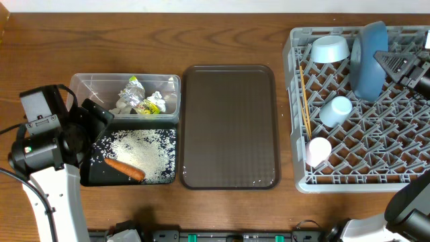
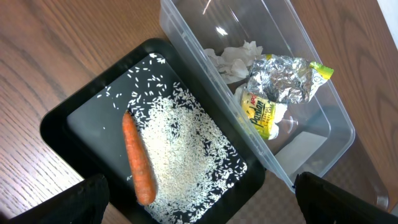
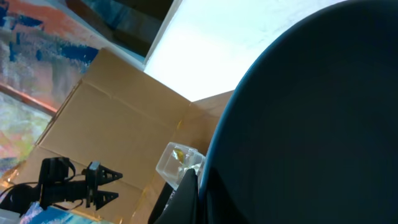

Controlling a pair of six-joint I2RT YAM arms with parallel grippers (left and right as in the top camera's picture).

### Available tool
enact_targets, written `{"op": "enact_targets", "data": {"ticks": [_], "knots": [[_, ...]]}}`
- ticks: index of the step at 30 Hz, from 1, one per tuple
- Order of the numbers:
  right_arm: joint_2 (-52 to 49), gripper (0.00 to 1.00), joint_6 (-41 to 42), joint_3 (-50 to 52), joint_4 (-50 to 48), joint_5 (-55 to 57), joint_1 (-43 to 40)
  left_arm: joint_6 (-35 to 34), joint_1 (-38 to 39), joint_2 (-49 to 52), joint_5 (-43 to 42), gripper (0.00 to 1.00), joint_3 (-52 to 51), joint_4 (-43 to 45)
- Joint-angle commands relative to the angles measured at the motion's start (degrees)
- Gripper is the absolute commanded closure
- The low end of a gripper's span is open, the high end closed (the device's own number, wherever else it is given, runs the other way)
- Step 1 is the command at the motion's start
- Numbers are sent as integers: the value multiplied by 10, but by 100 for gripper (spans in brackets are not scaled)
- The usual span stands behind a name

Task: Sort waste into correct bins and load items into the dishwasher rack
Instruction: 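Lift the blue plate and carry it to the rack's right side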

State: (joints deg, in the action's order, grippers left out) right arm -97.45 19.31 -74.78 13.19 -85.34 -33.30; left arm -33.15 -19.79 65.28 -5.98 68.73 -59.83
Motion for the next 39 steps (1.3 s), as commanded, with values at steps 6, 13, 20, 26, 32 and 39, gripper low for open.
{"op": "enact_targets", "data": {"ticks": [6, 13, 20, 26, 32, 39], "knots": [[0, 99, -11, 57, 21, 46, -17, 5, -2, 2, 7, 3, 8, -2], [1, 99, -2, 87, 19, 80, -50, 5, -2, 2, 7, 3, 8, -2], [1, 99, 67, 87, 9, 67, -93, 5, -2, 2, 7, 3, 8, -2], [1, 79, 160, 87, 11, 73, -136, 5, -2, 2, 7, 3, 8, -2], [1, 51, 186, 87, 36, 73, -183, 5, -2, 2, 7, 3, 8, -2], [1, 1, 143, 87, 123, 74, -228, 5, -2, 2, 7, 3, 8, -2]]}}
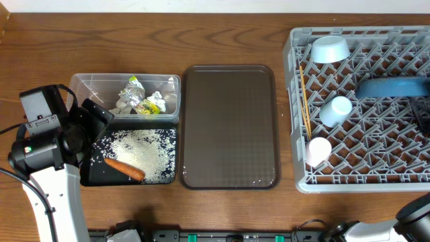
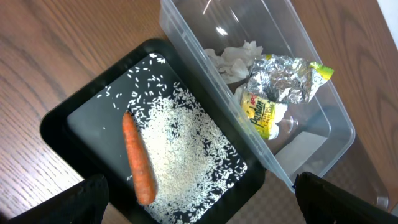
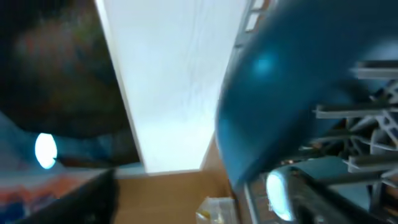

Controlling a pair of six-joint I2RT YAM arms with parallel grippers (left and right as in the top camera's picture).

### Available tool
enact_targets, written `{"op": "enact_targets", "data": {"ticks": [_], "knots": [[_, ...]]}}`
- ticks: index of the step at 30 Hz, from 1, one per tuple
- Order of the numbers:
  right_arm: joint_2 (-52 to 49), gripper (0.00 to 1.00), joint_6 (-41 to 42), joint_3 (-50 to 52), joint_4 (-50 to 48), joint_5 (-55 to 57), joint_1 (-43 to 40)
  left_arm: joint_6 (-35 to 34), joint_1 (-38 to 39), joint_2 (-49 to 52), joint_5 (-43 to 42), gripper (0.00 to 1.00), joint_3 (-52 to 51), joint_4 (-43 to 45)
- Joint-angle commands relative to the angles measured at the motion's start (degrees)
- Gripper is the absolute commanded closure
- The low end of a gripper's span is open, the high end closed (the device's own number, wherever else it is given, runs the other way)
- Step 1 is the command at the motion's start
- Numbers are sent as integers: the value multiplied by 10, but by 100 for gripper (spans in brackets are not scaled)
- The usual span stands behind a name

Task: Sort waste into correct bins and load items into the dishwasher rack
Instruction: 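Lift the blue plate and carry it to the rack's right side, then lower the blue plate into the rack and open the right gripper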

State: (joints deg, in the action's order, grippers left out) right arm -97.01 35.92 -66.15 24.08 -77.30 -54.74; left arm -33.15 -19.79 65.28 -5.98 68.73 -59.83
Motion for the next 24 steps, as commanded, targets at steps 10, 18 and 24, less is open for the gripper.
{"op": "enact_targets", "data": {"ticks": [10, 18, 24], "knots": [[22, 1, -203, 0, 224, 61, -43, 5, -2, 2, 7, 3, 8, -2], [132, 1, -200, -3, 253, 165, -69, 5, -2, 2, 7, 3, 8, -2], [219, 1, -177, -17, 222, 202, -35, 5, -2, 2, 7, 3, 8, -2]]}}
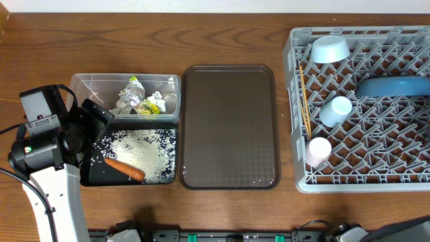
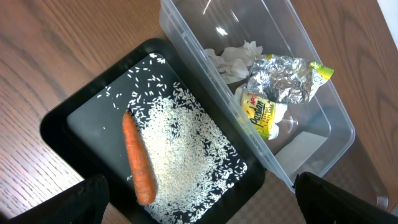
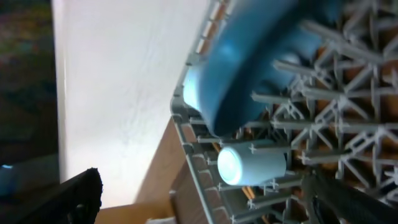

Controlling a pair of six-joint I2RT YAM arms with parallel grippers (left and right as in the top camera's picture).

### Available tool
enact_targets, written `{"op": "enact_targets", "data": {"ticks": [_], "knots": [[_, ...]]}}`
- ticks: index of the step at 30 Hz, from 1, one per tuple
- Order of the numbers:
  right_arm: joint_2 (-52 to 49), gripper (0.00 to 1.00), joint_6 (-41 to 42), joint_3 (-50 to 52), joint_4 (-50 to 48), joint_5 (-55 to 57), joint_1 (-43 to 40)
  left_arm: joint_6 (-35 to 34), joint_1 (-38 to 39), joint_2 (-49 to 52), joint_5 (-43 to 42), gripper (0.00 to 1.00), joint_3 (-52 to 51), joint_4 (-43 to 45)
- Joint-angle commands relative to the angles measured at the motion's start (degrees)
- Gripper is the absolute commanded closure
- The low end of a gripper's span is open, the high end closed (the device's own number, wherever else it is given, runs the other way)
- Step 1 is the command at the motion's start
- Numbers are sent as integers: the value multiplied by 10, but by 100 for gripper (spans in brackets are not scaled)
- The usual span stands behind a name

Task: Sort waste into correct bins and load items into the dishwasher rack
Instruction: 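Lower the blue plate into the rack and open the right gripper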

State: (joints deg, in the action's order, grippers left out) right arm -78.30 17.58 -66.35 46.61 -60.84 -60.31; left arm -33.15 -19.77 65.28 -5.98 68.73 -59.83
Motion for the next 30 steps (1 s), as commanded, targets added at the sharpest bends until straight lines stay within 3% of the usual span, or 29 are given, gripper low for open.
{"op": "enact_targets", "data": {"ticks": [1, 7, 13, 18, 22, 30], "knots": [[40, 1, 4, -20, -3, 54, 30, 5, -2, 2, 7, 3, 8, -2], [56, 1, -77, -76, -1, 203, 127, 5, -2, 2, 7, 3, 8, -2], [45, 1, -175, -87, -34, 409, 284, 5, -2, 2, 7, 3, 8, -2], [12, 1, -196, -87, -77, 559, 393, 5, -2, 2, 7, 3, 8, -1], [-30, 1, -196, -87, -109, 644, 427, 5, -2, 2, 7, 3, 8, -2], [-95, 1, -183, -87, -93, 649, 419, 5, -2, 2, 7, 3, 8, -2]]}}
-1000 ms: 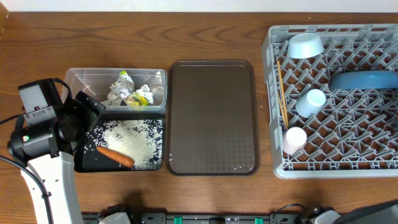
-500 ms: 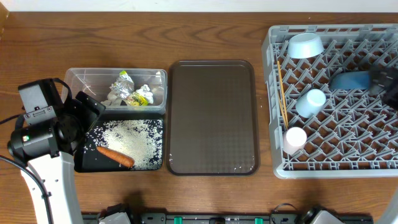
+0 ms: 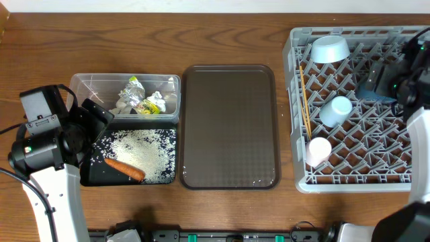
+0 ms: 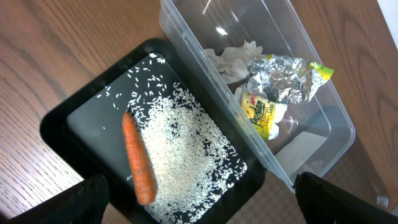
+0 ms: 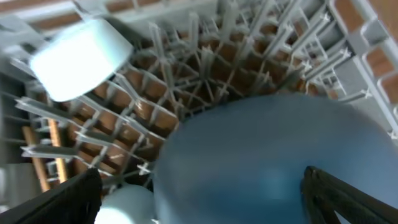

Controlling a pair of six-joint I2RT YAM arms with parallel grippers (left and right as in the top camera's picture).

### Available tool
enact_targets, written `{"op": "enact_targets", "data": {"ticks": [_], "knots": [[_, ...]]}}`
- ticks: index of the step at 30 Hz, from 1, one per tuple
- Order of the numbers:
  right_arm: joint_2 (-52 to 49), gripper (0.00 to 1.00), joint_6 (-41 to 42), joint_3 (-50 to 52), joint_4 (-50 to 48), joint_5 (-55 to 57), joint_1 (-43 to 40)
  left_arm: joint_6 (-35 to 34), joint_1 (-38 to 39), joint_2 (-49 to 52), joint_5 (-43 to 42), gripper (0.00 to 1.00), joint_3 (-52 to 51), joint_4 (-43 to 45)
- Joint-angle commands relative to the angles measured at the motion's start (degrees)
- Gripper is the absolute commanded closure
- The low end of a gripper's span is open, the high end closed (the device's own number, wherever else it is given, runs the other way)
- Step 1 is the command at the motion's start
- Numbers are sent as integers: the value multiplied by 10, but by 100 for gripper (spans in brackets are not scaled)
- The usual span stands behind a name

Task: Sort waste into correct bins and load items into the dishwasher rack
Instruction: 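Lower the blue plate into the rack and open the right gripper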

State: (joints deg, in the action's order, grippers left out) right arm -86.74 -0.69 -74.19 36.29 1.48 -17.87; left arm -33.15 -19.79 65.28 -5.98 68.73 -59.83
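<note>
The grey dishwasher rack (image 3: 291,81) holds a white bowl (image 3: 330,48), two pale cups (image 3: 335,111) and wooden chopsticks (image 3: 304,101). A blue plate (image 5: 267,155) lies in the rack, mostly hidden overhead by my right arm. My right gripper (image 5: 199,202) hangs open just above the plate, its fingers wide apart on either side. At the left, my left gripper (image 4: 199,202) is open above the black bin (image 4: 56,124), which holds rice and a carrot (image 4: 138,158). The clear bin (image 4: 186,37) holds foil and wrappers (image 4: 280,81).
An empty brown tray (image 3: 229,126) lies between the bins and the rack. The rack's upright tines (image 5: 205,68) stand around the plate and bowl. The wooden table (image 3: 201,40) runs behind everything.
My right arm was out of the overhead view, with the plate lying flat in the rack. Now the arm is over the rack, with the open gripper pointing down onto the plate. The left arm is unchanged.
First the blue plate stood on edge at the rack's back, at my right gripper. Then it lay flat in the rack with the gripper at the right edge. Later the arm was out of sight; now it is above the plate. The left arm stayed still.
</note>
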Motion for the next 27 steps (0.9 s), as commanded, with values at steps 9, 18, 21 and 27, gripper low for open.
{"op": "enact_targets", "data": {"ticks": [9, 18, 21, 27], "knots": [[40, 1, 28, -20, 52, 26, -5, 5, -2, 2, 7, 3, 8, -2], [170, 1, 19, -20, 59, -237, -4, 5, -2, 2, 7, 3, 8, -2], [205, 1, 19, -20, 62, -327, -4, 5, -2, 2, 7, 3, 8, -1], [243, 1, 19, -20, 64, -379, -4, 5, -2, 2, 7, 2, 8, -1]]}}
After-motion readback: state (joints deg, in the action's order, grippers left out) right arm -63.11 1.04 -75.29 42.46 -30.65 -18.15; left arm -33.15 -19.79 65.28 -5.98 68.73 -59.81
